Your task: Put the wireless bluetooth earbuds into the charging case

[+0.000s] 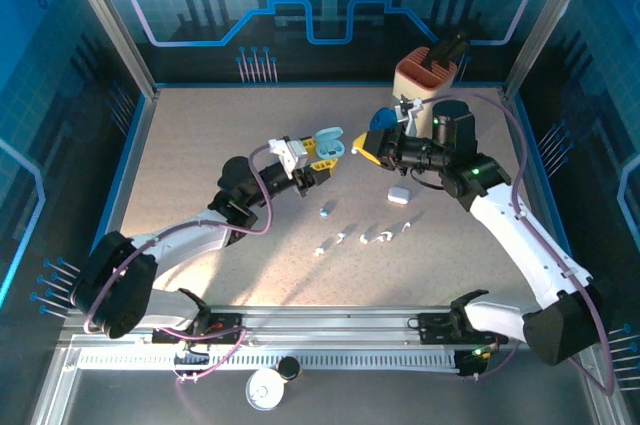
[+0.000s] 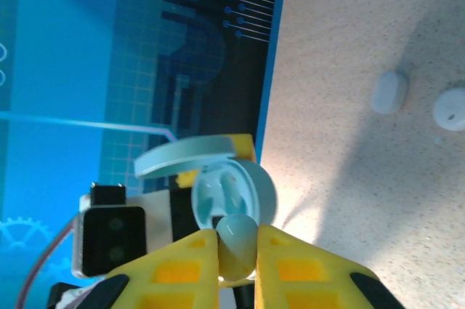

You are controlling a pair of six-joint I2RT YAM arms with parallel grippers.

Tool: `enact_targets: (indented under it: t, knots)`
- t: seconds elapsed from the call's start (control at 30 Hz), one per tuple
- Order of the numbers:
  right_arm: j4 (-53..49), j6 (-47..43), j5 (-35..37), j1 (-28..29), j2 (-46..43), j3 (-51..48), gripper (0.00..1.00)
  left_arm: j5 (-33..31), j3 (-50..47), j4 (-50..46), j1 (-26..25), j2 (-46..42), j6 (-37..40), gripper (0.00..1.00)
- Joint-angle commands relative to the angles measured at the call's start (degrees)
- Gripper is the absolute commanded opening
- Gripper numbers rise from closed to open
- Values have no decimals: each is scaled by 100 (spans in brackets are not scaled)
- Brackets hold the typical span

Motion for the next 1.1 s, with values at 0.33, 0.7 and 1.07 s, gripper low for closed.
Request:
enact_targets:
  t: [0.33, 0.7, 1.07]
  knots:
    - [-49, -178, 220, 535, 280, 435, 15, -218, 287, 129, -305, 360, 329, 37]
    - [-414, -575, 444, 716, 520, 584, 14, -261, 366, -9, -404, 370, 338, 37]
    - [-981, -962, 654, 797, 622, 651, 21, -306, 392, -48, -413, 361, 303, 37]
